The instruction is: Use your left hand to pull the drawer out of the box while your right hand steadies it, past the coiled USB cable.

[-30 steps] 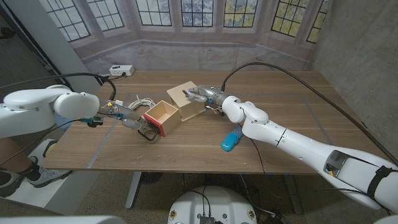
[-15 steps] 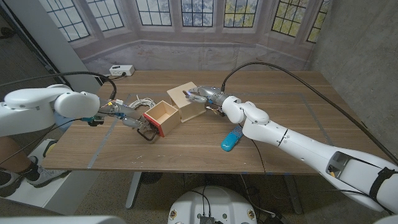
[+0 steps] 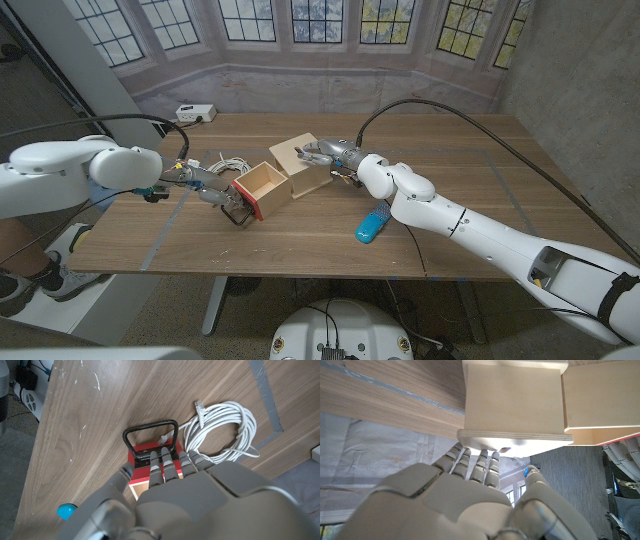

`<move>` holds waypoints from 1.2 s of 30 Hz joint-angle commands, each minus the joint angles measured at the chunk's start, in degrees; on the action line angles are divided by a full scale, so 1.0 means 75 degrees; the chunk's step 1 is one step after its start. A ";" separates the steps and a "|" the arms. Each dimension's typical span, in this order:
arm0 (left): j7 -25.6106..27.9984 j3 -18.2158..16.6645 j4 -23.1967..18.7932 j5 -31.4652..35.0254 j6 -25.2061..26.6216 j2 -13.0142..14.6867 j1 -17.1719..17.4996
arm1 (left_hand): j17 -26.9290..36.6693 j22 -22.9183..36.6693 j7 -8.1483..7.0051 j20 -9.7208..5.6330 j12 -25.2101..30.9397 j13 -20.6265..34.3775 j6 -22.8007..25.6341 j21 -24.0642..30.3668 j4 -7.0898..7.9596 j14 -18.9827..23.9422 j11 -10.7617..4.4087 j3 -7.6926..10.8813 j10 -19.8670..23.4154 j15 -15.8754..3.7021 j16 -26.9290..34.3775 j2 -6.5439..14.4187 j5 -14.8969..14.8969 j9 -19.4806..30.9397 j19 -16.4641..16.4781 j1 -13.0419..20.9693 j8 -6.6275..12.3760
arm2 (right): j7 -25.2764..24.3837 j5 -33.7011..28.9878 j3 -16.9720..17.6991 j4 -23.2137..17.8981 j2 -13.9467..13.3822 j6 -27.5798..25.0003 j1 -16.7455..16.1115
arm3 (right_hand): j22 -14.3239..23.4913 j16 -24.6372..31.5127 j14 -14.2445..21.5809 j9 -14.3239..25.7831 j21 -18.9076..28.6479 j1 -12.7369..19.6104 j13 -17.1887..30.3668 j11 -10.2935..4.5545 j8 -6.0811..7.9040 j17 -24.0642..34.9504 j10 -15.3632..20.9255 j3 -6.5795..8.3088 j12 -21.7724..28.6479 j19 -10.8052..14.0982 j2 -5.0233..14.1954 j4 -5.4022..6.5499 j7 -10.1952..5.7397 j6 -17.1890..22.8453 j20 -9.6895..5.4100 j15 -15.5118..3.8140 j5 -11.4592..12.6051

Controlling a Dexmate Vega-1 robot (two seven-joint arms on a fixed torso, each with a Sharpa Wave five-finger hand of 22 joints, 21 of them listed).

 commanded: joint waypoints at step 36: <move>-0.0676 -0.2392 -0.0092 0.0497 -0.0265 -0.1122 0.1565 | 0.0021 0.0021 -0.0013 0.0043 0.0099 0.0008 -0.0059 0.0054 -0.0006 -0.0017 -0.0061 -0.0015 0.0055 0.0047 0.0029 -0.0029 -0.0016 0.0016 0.0026 -0.0071 0.0074 | -0.0245 -0.0308 0.0307 -0.0596 0.0004 -0.0216 -0.0209 | -0.0009 -0.0013 0.0032 0.0016 0.0048 -0.0015 0.0022 -0.0013 0.0056 0.0007 -0.0010 0.0071 0.0031 0.0093 -0.0064 -0.0067 0.0000 -0.0006 0.0083 0.0034 -0.0014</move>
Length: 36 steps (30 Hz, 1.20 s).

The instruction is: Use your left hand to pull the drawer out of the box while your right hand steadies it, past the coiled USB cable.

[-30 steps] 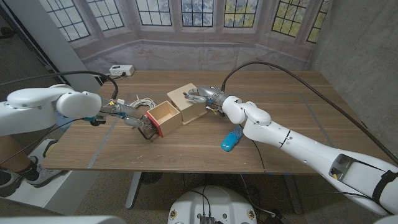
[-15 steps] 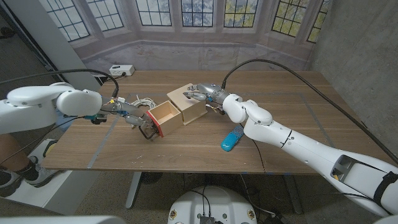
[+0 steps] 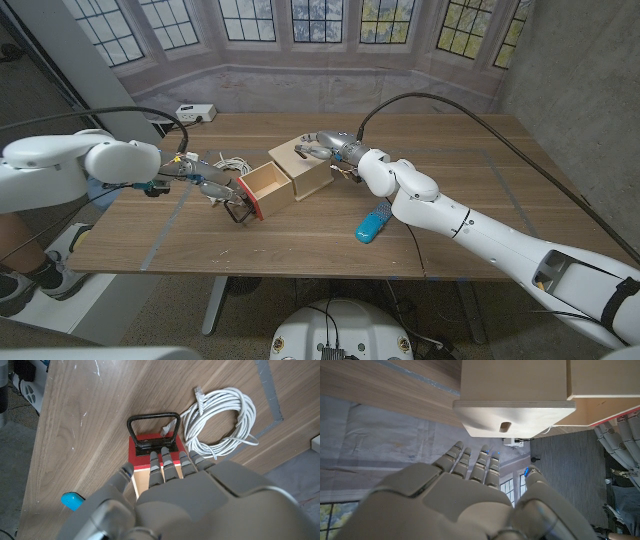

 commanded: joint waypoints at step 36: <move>-0.1483 -0.2461 -0.1403 0.2028 0.0893 -0.3344 0.1555 | 0.0033 0.0022 -0.0018 0.0122 0.0100 0.0001 0.0025 0.0078 0.0051 0.0047 -0.0017 -0.0037 0.0042 0.0047 0.0047 -0.0024 -0.0041 0.0012 0.0128 -0.0125 0.0102 | -0.0715 0.0328 0.0371 0.0718 0.0051 0.0051 0.0076 | -0.0009 0.0037 0.0228 0.0018 0.0061 -0.0021 0.0019 0.0010 0.0070 0.0013 0.0002 0.0087 0.0007 0.0182 -0.0025 -0.0060 0.0031 0.0039 0.0043 0.0013 -0.0016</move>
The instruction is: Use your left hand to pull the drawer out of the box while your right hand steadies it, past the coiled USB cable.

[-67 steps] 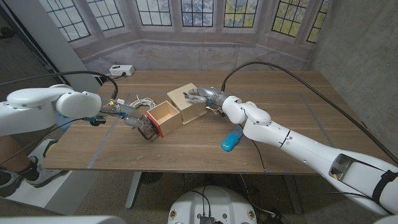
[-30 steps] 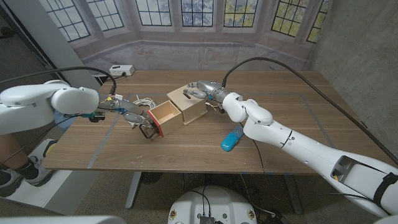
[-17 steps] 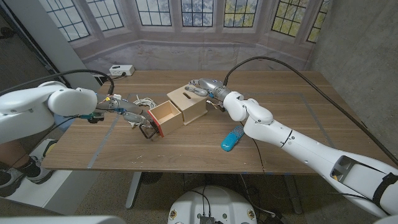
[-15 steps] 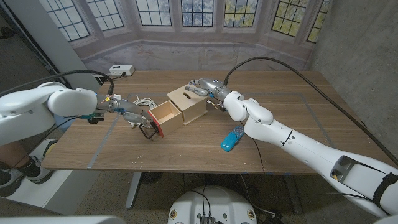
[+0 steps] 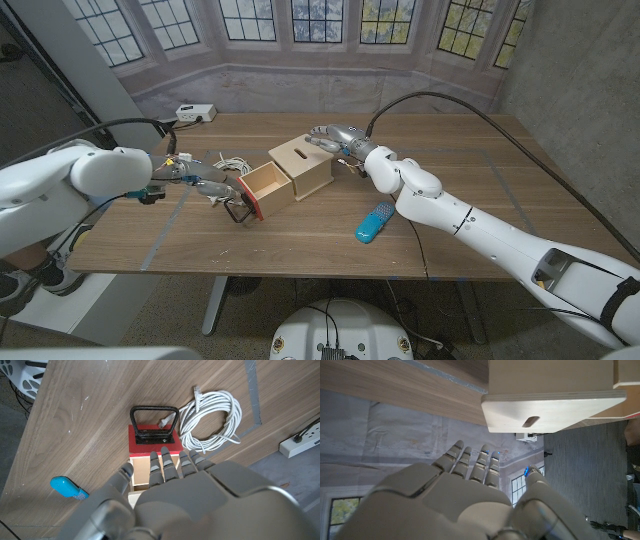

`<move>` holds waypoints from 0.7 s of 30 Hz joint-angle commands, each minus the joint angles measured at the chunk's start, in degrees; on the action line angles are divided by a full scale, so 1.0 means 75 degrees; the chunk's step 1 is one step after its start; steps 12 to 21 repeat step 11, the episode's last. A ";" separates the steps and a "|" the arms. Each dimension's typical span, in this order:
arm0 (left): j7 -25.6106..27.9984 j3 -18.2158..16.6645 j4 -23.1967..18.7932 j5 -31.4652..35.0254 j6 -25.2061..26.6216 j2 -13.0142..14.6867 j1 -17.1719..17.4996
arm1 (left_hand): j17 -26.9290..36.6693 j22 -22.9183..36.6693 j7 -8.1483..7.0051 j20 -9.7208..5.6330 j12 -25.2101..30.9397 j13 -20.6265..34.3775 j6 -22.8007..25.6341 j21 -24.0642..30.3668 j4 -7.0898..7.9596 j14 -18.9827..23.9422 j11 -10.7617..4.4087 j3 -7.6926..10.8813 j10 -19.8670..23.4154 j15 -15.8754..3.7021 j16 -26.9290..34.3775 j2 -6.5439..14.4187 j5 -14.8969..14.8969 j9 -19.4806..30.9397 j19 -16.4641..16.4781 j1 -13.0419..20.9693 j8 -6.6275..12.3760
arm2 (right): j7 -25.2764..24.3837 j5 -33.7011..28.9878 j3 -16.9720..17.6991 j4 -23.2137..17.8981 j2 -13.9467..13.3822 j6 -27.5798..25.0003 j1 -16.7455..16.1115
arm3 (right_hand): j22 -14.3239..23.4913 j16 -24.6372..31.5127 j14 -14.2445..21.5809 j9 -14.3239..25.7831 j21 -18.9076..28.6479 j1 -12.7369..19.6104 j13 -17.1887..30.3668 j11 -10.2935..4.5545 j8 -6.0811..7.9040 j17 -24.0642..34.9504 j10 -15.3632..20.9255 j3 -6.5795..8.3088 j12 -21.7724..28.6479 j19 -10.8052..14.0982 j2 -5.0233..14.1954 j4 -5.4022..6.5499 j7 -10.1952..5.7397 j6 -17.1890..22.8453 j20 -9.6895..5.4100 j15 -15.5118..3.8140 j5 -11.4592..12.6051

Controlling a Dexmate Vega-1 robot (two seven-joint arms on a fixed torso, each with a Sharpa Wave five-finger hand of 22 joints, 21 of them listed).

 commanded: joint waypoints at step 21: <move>0.0454 0.0135 -0.0256 0.0355 0.0549 -0.0648 -0.0010 | 0.0032 0.0022 -0.0009 0.0043 0.0050 0.0027 0.0022 0.0014 0.0025 0.0030 0.0034 -0.0010 -0.0003 0.0010 0.0048 0.0009 -0.0018 0.0007 0.0052 -0.0103 0.0042 | -0.0352 0.0418 0.0150 0.0623 0.0149 0.0060 0.0259 | -0.0009 0.0053 0.0143 0.0019 0.0055 -0.0035 0.0021 0.0055 0.0032 0.0014 -0.0011 0.0053 0.0005 0.0152 -0.0020 -0.0013 0.0033 0.0051 0.0019 0.0022 -0.0016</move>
